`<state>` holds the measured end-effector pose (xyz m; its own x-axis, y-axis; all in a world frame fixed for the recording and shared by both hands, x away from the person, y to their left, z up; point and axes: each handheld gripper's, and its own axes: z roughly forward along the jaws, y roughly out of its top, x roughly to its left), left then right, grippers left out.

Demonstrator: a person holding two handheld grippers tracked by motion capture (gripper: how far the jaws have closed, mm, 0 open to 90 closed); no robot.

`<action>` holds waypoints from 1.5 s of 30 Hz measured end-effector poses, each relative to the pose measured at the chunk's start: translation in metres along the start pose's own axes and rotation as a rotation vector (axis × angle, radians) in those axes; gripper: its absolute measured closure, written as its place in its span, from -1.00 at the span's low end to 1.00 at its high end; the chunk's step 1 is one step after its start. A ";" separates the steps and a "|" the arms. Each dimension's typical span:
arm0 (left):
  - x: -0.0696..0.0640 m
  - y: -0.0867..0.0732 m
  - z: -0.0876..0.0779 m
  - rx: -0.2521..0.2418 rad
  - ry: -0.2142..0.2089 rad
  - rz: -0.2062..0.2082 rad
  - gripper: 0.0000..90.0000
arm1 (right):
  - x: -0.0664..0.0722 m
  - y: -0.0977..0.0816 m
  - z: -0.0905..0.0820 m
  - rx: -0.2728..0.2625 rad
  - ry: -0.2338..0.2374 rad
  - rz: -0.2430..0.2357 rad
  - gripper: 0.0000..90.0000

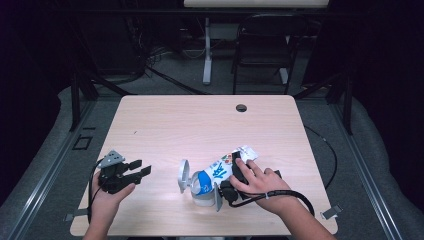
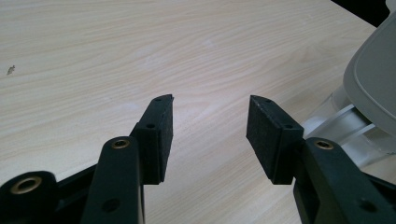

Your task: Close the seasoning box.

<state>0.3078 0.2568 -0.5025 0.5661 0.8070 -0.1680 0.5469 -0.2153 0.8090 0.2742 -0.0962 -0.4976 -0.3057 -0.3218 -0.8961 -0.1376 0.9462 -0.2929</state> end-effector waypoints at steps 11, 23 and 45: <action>0.000 0.000 0.000 -0.007 0.001 -0.006 0.15 | 0.000 0.000 -0.001 0.002 -0.005 -0.007 0.21; 0.001 0.000 -0.001 -0.008 0.002 -0.007 0.15 | 0.000 0.000 -0.002 0.007 -0.005 -0.013 0.23; 0.002 -0.001 -0.001 -0.006 0.002 -0.007 0.15 | 0.001 0.001 -0.002 -0.005 -0.003 -0.017 0.28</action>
<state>0.3081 0.2590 -0.5031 0.5607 0.8098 -0.1728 0.5472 -0.2058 0.8113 0.2720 -0.0959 -0.4980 -0.3005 -0.3375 -0.8921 -0.1470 0.9405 -0.3063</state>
